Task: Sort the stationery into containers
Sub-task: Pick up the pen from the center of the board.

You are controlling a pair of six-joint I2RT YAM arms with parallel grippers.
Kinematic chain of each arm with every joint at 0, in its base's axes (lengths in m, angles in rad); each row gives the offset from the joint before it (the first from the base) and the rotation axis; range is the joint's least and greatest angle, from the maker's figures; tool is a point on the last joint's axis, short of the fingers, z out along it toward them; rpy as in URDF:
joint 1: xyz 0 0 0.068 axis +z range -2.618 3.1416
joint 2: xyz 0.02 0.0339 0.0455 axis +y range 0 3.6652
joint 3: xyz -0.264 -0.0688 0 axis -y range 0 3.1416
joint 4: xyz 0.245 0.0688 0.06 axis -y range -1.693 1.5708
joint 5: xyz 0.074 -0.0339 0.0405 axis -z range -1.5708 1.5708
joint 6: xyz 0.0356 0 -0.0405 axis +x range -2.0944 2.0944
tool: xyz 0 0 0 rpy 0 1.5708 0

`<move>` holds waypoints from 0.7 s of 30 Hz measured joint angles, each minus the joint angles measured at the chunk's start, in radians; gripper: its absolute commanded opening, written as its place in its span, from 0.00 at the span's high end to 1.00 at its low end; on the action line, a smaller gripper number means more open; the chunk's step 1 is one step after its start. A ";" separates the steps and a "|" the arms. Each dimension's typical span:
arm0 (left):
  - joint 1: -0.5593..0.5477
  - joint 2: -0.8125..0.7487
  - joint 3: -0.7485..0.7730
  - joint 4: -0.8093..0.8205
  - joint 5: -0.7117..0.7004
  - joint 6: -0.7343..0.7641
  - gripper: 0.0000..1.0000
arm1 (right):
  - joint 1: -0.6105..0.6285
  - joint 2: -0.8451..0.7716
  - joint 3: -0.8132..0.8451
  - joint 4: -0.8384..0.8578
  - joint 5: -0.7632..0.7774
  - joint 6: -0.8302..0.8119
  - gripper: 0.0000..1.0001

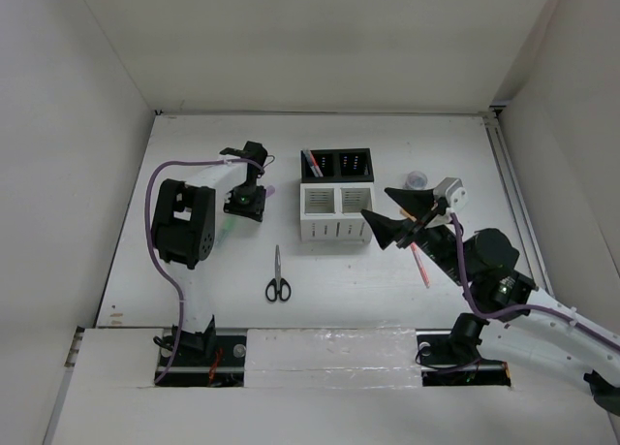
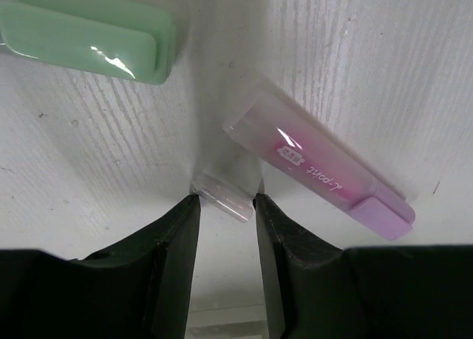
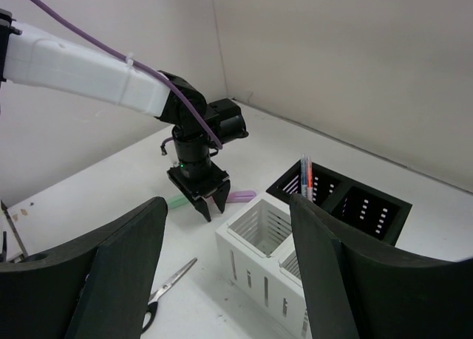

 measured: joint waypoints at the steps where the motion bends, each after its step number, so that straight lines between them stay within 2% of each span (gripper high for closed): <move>1: 0.000 0.000 0.000 -0.003 0.000 0.002 0.71 | 0.000 -0.002 -0.001 0.000 0.000 0.000 0.27; 8: 0.000 -0.005 -0.012 -0.006 0.001 0.003 0.77 | 0.000 -0.005 -0.015 -0.005 -0.001 0.000 0.28; 14: 0.000 -0.010 -0.019 -0.002 0.000 0.003 0.92 | 0.000 -0.012 -0.015 -0.005 -0.001 0.000 0.28; 15: 0.000 -0.011 -0.020 0.001 0.000 0.003 1.00 | 0.000 -0.013 -0.015 -0.004 0.000 0.000 0.28; 21: 0.000 -0.015 -0.023 0.019 -0.007 0.046 1.00 | 0.000 -0.016 -0.015 -0.006 0.009 0.000 0.28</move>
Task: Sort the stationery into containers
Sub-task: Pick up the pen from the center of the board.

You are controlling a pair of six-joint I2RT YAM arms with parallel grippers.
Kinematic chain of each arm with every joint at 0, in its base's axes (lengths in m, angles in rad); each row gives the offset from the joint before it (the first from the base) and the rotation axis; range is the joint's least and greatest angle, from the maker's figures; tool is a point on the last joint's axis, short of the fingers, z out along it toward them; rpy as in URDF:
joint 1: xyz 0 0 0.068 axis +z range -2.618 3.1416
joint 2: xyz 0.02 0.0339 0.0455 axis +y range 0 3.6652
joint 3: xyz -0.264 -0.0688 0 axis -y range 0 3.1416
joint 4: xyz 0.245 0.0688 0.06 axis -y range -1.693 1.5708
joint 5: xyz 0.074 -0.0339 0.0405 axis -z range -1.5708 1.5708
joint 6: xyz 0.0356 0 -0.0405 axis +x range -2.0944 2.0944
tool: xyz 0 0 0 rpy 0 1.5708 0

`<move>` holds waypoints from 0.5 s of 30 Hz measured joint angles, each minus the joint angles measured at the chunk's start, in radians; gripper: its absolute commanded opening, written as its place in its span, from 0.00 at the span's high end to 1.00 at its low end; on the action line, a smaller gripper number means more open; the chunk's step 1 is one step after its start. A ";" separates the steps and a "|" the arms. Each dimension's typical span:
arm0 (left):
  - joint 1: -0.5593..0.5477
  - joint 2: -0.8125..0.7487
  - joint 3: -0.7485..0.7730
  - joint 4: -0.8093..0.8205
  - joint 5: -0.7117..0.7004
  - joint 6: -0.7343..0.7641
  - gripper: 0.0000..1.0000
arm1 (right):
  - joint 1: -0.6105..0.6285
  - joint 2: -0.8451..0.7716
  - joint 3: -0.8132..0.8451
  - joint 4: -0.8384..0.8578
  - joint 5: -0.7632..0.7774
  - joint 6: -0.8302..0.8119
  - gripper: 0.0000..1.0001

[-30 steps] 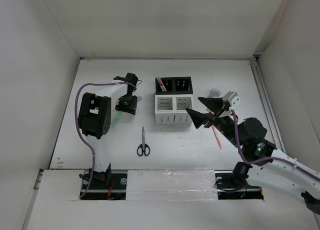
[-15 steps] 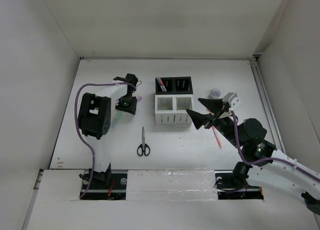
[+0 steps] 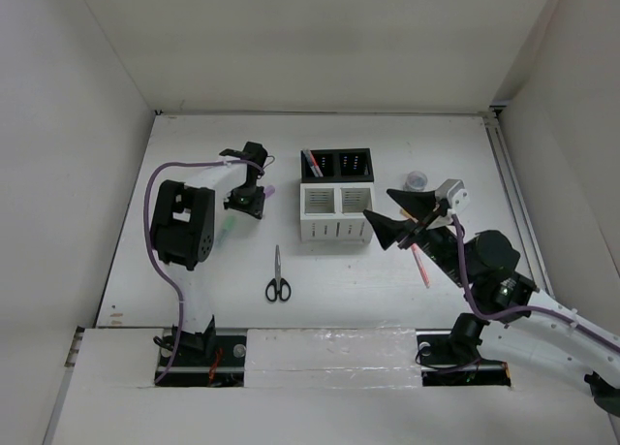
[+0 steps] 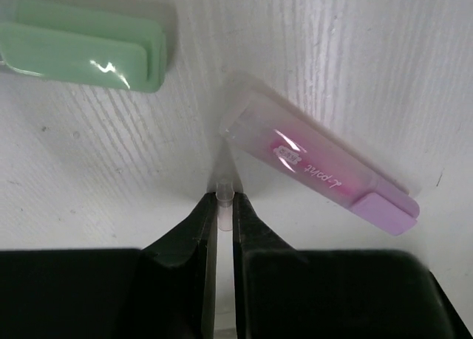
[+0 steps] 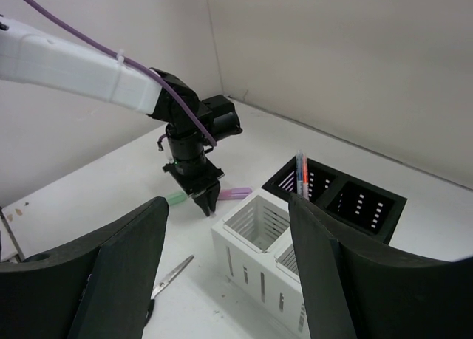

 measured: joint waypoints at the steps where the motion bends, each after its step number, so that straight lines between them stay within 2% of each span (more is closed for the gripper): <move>1: -0.002 0.000 0.004 -0.001 -0.009 0.012 1.00 | 0.000 -0.003 0.000 0.000 0.005 0.000 0.28; 6: -0.019 -0.009 0.013 -0.011 -0.138 0.101 1.00 | 0.000 -0.005 0.000 -0.002 0.036 0.000 0.28; 9: -0.028 -0.079 -0.013 0.035 -0.188 0.203 1.00 | 0.000 0.008 0.000 -0.006 0.060 0.000 0.28; 15: -0.037 -0.443 -0.119 0.162 -0.194 0.449 1.00 | 0.000 0.055 0.049 -0.134 0.157 0.082 0.28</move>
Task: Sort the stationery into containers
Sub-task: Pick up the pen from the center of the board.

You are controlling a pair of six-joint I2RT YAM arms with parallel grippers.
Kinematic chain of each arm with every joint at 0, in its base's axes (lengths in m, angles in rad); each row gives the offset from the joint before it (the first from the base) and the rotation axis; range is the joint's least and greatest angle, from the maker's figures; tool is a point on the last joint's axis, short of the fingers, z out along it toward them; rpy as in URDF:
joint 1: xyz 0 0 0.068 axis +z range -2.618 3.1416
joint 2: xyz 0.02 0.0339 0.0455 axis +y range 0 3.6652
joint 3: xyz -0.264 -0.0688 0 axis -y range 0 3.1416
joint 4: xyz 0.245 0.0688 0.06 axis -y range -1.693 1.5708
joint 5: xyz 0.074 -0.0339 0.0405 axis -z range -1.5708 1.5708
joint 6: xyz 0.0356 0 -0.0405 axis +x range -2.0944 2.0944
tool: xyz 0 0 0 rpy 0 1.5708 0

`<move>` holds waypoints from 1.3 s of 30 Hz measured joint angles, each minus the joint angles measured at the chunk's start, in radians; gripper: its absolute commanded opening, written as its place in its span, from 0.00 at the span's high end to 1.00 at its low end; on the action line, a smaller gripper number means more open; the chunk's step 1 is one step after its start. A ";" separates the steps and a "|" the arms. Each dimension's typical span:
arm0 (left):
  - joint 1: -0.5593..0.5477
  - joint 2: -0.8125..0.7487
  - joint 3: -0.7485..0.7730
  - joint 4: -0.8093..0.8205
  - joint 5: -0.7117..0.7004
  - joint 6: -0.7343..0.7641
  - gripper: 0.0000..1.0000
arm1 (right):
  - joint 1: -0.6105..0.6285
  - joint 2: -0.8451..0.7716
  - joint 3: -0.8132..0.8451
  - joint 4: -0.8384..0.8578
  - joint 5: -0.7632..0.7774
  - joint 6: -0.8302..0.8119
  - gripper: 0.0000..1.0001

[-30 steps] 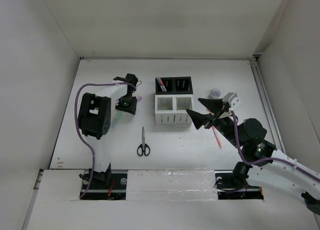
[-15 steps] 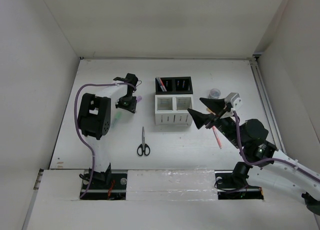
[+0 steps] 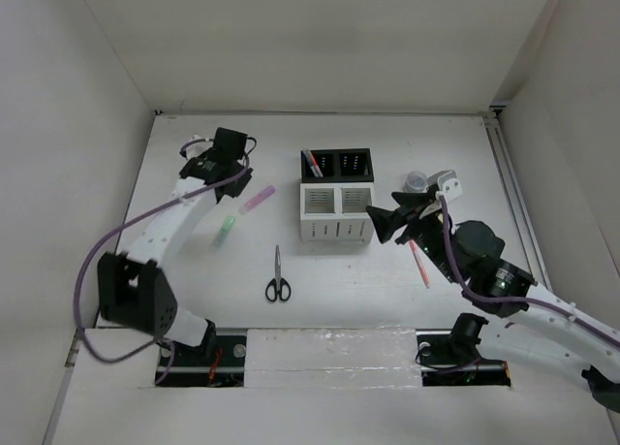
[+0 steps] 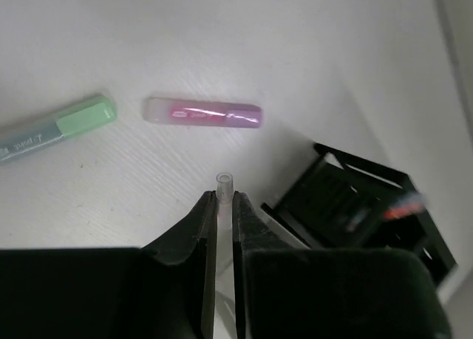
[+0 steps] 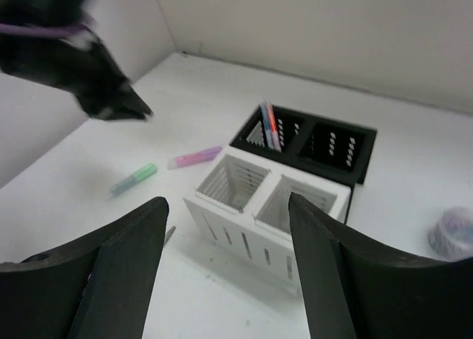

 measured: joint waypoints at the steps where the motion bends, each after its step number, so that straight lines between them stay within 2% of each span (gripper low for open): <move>1: -0.001 -0.067 -0.010 0.015 0.012 0.048 1.00 | 0.000 0.005 0.017 -0.045 0.031 0.034 0.28; 5: -0.001 -0.289 -0.021 0.052 0.070 0.239 1.00 | 0.000 0.019 0.108 -0.295 0.136 0.194 0.27; 9: -0.005 -0.423 -0.019 0.011 0.065 0.395 1.00 | -0.027 0.069 0.213 -0.558 0.196 0.363 0.24; 13: -0.005 -0.501 -0.021 -0.031 0.038 0.507 1.00 | -0.184 0.146 0.230 -0.721 0.175 0.465 0.24; 19: -0.005 -0.607 -0.108 -0.004 0.067 0.601 1.00 | -0.538 0.267 0.132 -0.750 -0.050 0.412 0.24; 24: -0.005 -0.645 -0.208 0.053 0.139 0.642 1.00 | -0.699 0.349 0.115 -0.748 -0.159 0.342 0.24; 33: -0.004 -0.690 -0.243 0.097 0.219 0.664 1.00 | -0.755 0.560 0.114 -0.735 -0.320 0.293 0.24; 39: -0.004 -0.722 -0.244 0.115 0.224 0.665 1.00 | -0.752 0.574 0.087 -0.724 -0.335 0.299 0.25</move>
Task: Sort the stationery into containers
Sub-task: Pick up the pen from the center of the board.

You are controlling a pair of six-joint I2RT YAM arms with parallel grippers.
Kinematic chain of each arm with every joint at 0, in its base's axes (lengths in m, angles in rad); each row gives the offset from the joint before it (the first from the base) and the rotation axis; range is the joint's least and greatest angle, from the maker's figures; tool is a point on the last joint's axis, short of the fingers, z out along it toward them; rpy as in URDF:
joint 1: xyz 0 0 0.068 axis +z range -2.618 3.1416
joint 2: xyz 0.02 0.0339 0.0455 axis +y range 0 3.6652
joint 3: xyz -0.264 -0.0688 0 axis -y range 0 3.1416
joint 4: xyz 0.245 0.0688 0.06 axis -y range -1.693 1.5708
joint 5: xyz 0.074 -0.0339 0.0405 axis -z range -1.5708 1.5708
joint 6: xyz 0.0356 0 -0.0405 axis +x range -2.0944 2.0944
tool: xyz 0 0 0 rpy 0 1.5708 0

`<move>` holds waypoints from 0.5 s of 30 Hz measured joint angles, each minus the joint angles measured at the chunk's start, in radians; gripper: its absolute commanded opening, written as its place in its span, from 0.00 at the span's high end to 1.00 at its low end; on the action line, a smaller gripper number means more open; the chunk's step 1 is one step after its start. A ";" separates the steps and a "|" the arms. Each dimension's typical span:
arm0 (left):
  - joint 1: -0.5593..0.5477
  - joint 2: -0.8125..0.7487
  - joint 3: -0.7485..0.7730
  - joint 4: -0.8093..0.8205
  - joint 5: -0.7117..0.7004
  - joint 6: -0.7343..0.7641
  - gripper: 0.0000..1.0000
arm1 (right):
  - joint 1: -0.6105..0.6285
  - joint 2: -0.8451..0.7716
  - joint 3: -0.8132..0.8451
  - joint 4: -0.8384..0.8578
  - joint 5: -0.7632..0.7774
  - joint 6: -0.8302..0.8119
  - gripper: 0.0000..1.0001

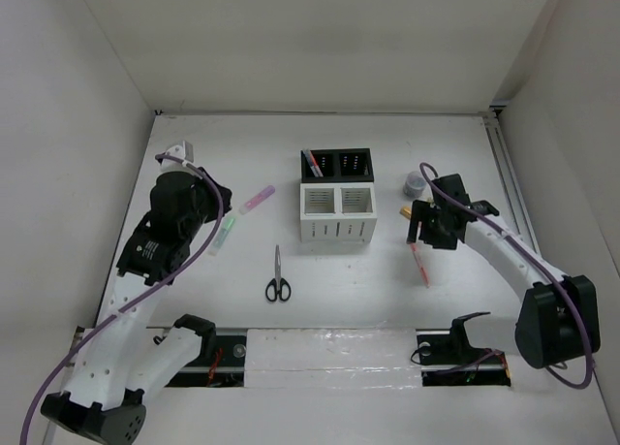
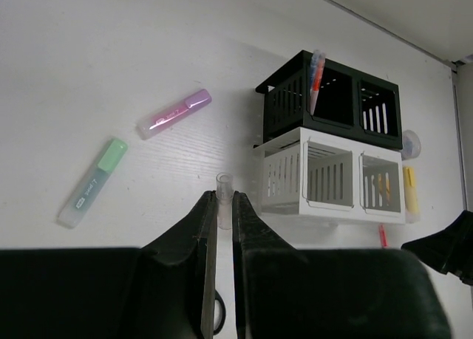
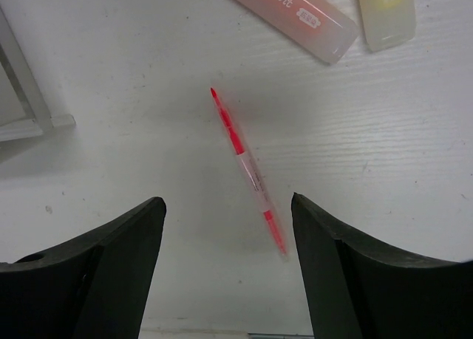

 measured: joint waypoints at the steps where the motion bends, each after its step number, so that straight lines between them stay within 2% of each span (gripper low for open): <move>1: 0.000 0.003 0.000 0.001 0.003 0.000 1.00 | 0.000 0.000 -0.005 0.004 0.000 0.003 0.27; 5: 0.017 0.011 0.000 0.001 0.033 0.007 1.00 | 0.000 0.020 -0.061 0.029 -0.013 0.029 0.31; 9: 0.032 0.023 0.000 0.004 0.062 0.014 1.00 | 0.009 0.036 -0.122 0.046 -0.018 0.073 0.31; 15: 0.032 0.029 0.000 0.008 0.086 0.018 1.00 | 0.023 0.068 -0.126 0.057 -0.018 0.105 0.34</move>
